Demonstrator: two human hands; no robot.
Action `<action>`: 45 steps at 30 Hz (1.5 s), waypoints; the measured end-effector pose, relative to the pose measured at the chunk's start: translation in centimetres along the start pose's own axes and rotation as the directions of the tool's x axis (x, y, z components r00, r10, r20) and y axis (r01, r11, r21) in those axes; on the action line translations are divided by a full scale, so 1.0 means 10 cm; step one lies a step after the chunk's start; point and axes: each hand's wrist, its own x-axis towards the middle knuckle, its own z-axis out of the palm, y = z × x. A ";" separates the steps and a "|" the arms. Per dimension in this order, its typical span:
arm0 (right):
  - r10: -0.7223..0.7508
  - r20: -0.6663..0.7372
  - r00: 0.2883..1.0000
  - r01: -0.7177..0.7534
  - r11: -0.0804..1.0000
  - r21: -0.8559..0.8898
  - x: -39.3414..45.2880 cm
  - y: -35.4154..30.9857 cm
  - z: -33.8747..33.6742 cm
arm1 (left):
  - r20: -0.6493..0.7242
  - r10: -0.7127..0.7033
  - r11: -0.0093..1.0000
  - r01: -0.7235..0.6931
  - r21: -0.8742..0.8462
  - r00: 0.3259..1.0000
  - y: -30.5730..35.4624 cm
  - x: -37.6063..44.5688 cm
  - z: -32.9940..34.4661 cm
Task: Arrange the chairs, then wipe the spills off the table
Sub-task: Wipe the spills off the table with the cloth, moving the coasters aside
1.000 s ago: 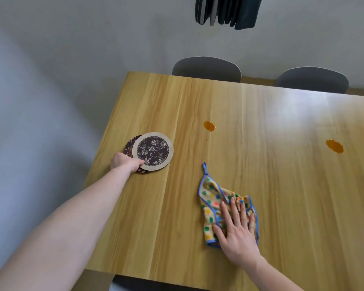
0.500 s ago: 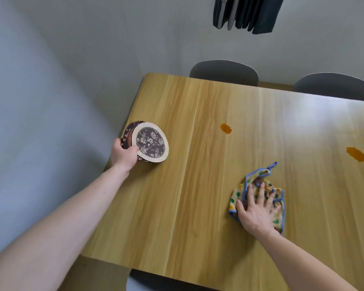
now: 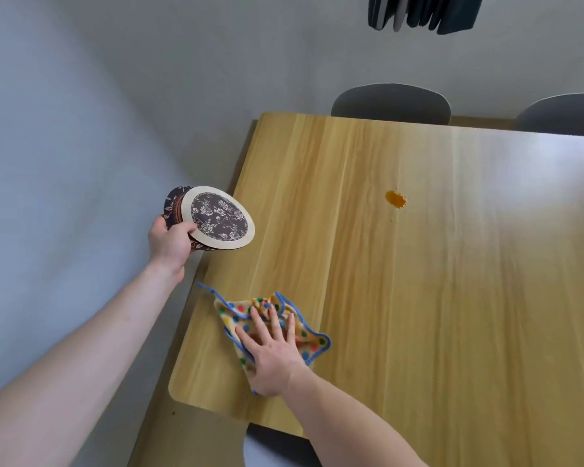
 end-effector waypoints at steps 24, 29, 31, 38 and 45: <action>0.623 -0.136 0.770 -0.555 0.761 0.337 -2.53 2.21 0.75 | 0.484 -0.019 0.212 -0.470 0.857 0.875 -1.07 -1.77 1.08; 0.729 -0.058 0.682 -0.644 0.636 0.426 -3.13 2.87 0.88 | 0.653 -0.171 0.125 -0.641 0.757 0.738 -1.33 -2.60 1.76; 0.779 -0.006 0.626 -0.691 0.559 0.459 -3.44 3.19 0.94 | 0.665 -0.209 0.097 -0.662 0.743 0.716 -1.42 -2.87 1.98; 0.894 0.190 0.406 -0.802 0.248 0.544 -4.46 4.19 1.12 | 0.650 -0.271 -0.021 -0.679 0.734 0.710 -1.54 -3.52 2.48; 0.884 0.233 0.404 -0.789 0.208 0.578 -4.25 4.08 0.96 | 0.618 -0.276 -0.090 -0.660 0.746 0.736 -1.54 -3.61 2.57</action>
